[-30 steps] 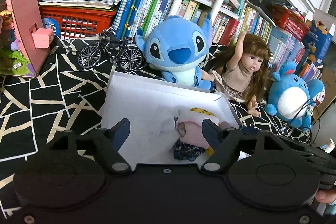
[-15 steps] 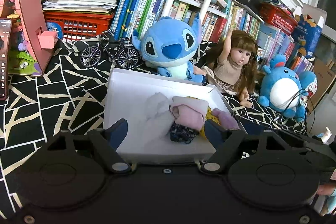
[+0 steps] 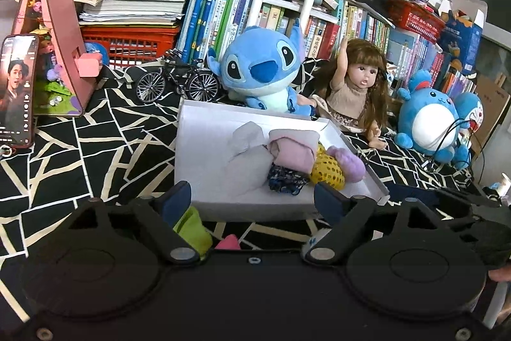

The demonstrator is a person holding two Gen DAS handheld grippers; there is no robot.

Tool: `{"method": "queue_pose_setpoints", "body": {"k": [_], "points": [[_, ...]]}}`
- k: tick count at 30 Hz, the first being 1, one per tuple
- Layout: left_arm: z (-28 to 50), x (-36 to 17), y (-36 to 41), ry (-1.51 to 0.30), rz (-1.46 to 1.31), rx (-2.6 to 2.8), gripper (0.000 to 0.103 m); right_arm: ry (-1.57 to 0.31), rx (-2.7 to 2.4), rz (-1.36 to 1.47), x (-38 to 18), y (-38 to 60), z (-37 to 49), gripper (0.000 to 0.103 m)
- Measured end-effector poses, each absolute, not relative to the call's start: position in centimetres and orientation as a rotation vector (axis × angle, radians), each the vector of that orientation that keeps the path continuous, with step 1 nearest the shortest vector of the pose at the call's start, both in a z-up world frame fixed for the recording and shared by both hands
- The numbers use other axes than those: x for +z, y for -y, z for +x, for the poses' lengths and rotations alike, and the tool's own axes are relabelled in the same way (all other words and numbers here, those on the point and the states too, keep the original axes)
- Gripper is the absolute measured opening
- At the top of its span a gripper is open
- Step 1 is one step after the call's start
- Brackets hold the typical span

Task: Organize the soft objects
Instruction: 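Move both tools back over the pile of soft items, then grasp the green floral cloth with the left tool while the right tool grasps the white fluffy ball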

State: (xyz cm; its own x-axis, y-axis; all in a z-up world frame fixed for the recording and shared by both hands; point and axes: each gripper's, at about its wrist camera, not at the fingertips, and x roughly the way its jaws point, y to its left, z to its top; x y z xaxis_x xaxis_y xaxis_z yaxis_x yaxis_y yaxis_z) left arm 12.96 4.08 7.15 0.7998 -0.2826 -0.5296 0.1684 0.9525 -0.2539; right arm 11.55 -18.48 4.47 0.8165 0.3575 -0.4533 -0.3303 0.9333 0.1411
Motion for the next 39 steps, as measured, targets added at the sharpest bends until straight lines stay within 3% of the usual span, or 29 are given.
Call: {"method": "queue_pose_setpoints", "body": {"k": [10, 36, 39], "points": [[10.8, 6.2, -5.2, -0.577, -0.169, -0.218, 0.088, -0.467, 0.348, -0.026, 4.0, 18.4, 9.7, 0.102], [7.9, 3.0, -7.9, -0.654, -0.189, -0.147, 0.089, -0.544, 0.353, -0.034, 0.9, 18.3, 8.3, 0.103], [7.0, 3.4, -7.7, -0.662, -0.225, -0.195, 0.089, -0.572, 0.375, -0.02, 0.6, 18.2, 8.7, 0.098]]}}
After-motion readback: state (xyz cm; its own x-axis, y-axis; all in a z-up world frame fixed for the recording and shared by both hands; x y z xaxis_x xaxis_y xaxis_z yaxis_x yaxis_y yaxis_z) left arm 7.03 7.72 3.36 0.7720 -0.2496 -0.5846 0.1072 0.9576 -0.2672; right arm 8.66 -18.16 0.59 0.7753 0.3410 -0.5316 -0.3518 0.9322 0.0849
